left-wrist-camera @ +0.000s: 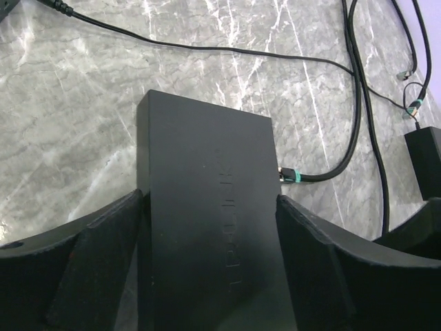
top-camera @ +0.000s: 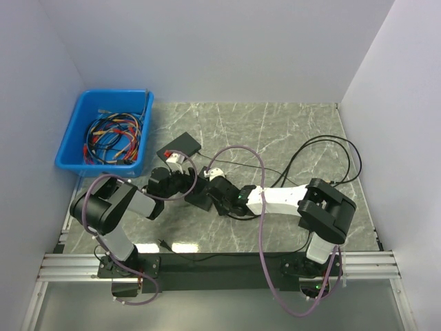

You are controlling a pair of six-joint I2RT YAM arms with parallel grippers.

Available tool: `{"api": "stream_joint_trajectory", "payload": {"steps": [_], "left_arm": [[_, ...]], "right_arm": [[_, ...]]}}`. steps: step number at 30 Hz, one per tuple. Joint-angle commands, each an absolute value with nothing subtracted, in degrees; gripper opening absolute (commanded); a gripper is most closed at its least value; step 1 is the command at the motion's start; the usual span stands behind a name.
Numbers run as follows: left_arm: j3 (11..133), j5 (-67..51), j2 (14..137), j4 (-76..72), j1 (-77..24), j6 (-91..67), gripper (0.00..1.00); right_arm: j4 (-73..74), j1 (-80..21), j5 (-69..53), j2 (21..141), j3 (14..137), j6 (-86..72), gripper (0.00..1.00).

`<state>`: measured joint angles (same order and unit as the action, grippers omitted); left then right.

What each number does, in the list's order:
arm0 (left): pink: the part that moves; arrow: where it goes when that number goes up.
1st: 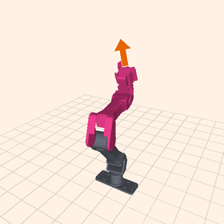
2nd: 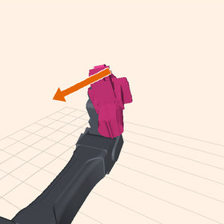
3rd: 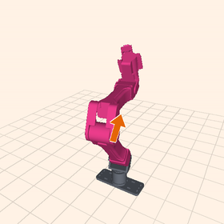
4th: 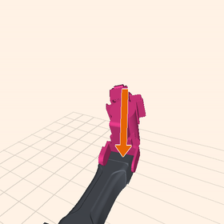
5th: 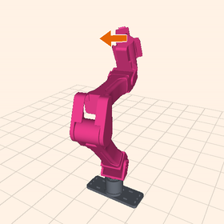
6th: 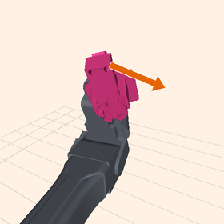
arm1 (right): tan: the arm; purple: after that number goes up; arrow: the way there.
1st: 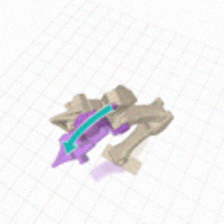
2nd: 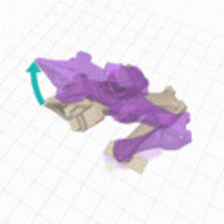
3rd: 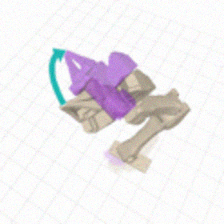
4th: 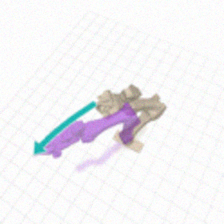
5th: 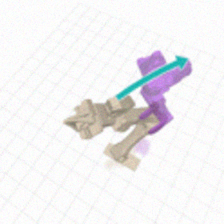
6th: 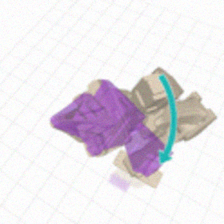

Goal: Insert the plug into the switch port

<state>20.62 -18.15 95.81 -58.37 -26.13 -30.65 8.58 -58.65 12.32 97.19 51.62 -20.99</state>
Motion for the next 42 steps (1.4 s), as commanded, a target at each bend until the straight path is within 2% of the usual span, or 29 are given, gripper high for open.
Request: {"api": "stream_joint_trajectory", "payload": {"steps": [1, 12, 22, 42], "left_arm": [[23.02, -22.5, 96.94, -58.8, -26.1, -30.5, 0.81], [24.96, -24.34, 98.88, -57.48, -25.93, -30.32, 0.75], [26.46, -28.82, 100.81, -57.92, -25.75, -29.62, 0.75], [26.19, -29.18, 101.6, -57.83, -23.38, -31.12, 0.75]], "right_arm": [[6.77, -58.45, 10.9, 94.57, 52.47, -20.13, 0.0], [7.21, -59.24, 9.93, 94.31, 54.93, -19.16, 0.0], [4.75, -59.77, 9.05, 92.29, 54.05, -18.28, 0.0], [7.03, -59.85, 13.44, 92.64, 49.92, -21.27, 0.0]]}}
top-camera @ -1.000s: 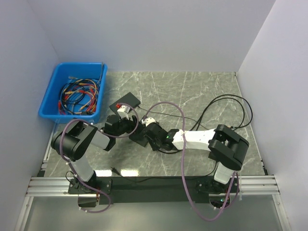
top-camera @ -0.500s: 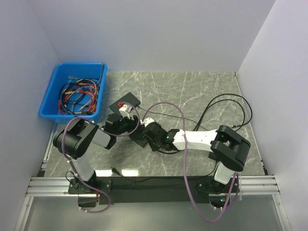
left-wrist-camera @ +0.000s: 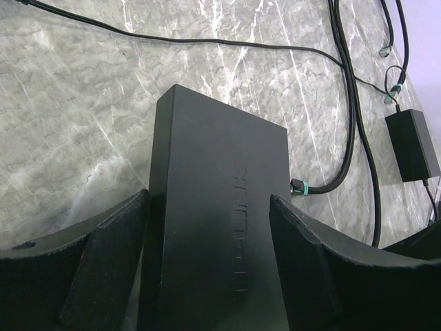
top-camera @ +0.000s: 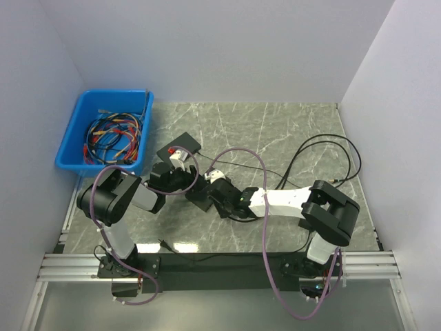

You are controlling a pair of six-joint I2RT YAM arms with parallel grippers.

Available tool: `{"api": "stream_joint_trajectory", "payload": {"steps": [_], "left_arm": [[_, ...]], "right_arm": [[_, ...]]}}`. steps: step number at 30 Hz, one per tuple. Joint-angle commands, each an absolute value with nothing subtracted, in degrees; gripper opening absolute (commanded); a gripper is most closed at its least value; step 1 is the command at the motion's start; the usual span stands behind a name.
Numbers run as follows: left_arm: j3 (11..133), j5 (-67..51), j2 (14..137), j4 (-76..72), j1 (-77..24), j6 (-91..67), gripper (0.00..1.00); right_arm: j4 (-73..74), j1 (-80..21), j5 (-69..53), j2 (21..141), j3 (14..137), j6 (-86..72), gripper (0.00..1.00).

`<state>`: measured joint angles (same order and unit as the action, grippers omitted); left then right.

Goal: Insert the plug into the switch port

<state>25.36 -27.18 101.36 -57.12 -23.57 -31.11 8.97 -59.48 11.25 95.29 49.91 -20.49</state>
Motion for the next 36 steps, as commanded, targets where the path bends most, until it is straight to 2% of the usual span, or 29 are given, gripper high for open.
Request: {"api": "stream_joint_trajectory", "payload": {"steps": [1, 22, 36], "left_arm": [[26.1, -29.18, 101.51, -57.75, -23.38, -31.11, 0.76], [27.25, -29.88, 102.48, -56.16, -23.12, -30.76, 0.7], [28.83, -31.73, 103.97, -55.2, -23.12, -30.59, 0.68]], "right_arm": [[7.12, -59.85, 13.53, 92.9, 50.18, -21.27, 0.0], [8.88, -59.77, 15.82, 97.82, 55.81, -18.99, 0.0], [8.96, -59.68, 16.08, 96.94, 57.3, -16.44, 0.0]]}}
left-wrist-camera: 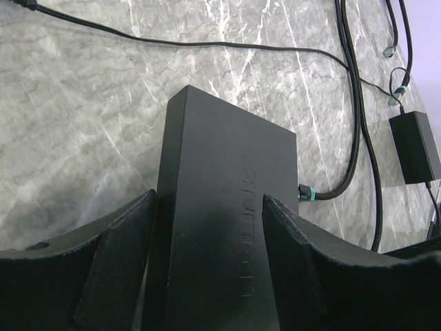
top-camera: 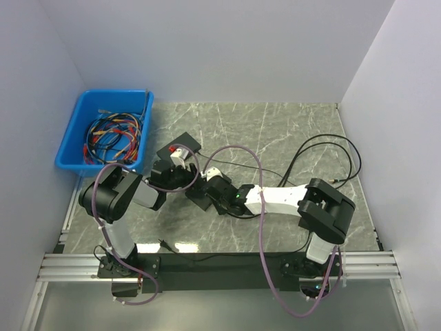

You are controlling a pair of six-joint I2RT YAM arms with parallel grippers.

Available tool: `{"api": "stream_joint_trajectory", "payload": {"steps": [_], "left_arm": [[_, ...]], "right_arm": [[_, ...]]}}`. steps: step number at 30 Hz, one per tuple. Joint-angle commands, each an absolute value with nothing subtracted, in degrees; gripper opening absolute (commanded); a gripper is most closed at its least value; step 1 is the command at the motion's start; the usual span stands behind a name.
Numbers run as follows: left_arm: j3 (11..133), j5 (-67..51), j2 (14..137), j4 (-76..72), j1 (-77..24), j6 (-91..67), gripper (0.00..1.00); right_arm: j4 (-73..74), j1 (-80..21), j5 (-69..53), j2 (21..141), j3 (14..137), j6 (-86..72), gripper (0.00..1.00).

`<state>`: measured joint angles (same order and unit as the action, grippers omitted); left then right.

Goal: Insert the plug into the switch port

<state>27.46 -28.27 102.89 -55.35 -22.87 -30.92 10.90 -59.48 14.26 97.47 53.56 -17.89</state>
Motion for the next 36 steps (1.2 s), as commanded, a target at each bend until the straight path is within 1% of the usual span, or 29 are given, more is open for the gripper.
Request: {"api": "stream_joint_trajectory", "payload": {"steps": [1, 6, 17, 27, 36], "left_arm": [[28.83, -31.73, 103.89, -55.2, -23.12, -30.67, 0.68], [28.83, -31.64, 103.89, -55.02, -23.12, -30.59, 0.68], [28.83, -31.64, 103.89, -54.84, -23.12, -30.41, 0.65], [28.92, -31.64, 103.89, -54.76, -23.03, -30.32, 0.64], [28.92, -31.55, 103.89, -54.76, -23.03, -30.32, 0.63]], "right_arm": [[9.14, -59.76, 16.08, 97.2, 57.74, -16.26, 0.0], [9.58, -59.68, 16.44, 97.91, 60.47, -15.38, 0.0], [8.17, -58.8, 14.85, 102.92, 60.2, -16.52, 0.0], [10.63, -57.31, 16.44, 100.11, 64.68, -14.85, 0.0], [10.63, -56.69, 15.91, 100.9, 65.57, -15.2, 0.0]]}}
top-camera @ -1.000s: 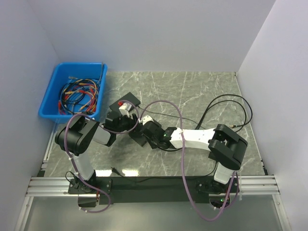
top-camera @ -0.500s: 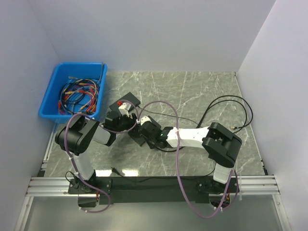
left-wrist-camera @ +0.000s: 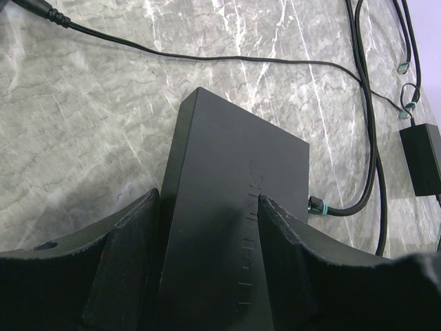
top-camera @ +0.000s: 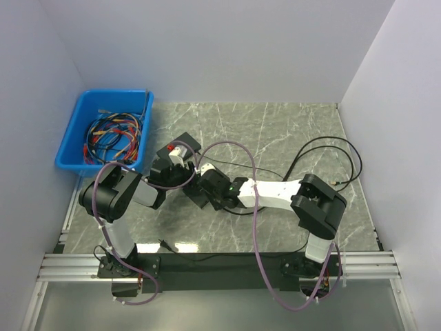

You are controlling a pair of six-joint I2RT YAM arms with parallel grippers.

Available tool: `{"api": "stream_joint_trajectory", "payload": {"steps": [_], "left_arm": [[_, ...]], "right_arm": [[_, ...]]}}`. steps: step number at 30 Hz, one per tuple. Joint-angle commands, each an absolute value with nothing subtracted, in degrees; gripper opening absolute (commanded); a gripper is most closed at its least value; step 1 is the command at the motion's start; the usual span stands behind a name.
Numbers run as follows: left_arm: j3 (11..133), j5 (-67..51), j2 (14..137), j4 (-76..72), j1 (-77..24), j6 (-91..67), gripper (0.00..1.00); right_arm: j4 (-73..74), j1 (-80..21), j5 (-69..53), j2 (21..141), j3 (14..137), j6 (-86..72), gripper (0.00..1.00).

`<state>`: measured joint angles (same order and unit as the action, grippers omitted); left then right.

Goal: Insert the plug into the switch port

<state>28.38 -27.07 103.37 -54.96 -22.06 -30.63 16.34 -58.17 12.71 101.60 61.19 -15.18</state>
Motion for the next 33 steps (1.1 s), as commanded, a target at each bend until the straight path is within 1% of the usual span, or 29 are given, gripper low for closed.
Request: {"api": "stream_joint_trajectory", "payload": {"steps": [1, 8, 11, 15, 18, 33], "left_arm": [[28.92, -31.38, 103.89, -54.76, -23.11, -30.32, 0.63], [29.0, -30.94, 103.62, -54.32, -23.2, -29.88, 0.58], [29.18, -30.85, 103.62, -53.97, -23.29, -29.71, 0.54], [29.53, -30.24, 103.54, -52.74, -23.73, -29.01, 0.46], [29.79, -29.71, 103.27, -51.86, -24.26, -28.48, 0.43], [32.6, -29.18, 104.41, -47.38, -25.84, -26.72, 0.38]], "right_arm": [[10.55, -56.52, 15.73, 100.55, 65.57, -15.21, 0.0], [12.3, -54.85, 14.33, 101.42, 68.99, -14.77, 0.0], [12.74, -54.41, 13.63, 102.39, 70.48, -14.85, 0.0], [13.54, -53.97, 13.36, 104.5, 72.24, -14.68, 0.0], [13.62, -53.7, 13.1, 105.46, 72.68, -14.68, 0.0], [14.06, -52.12, 13.71, 106.0, 75.93, -13.97, 0.0]]}}
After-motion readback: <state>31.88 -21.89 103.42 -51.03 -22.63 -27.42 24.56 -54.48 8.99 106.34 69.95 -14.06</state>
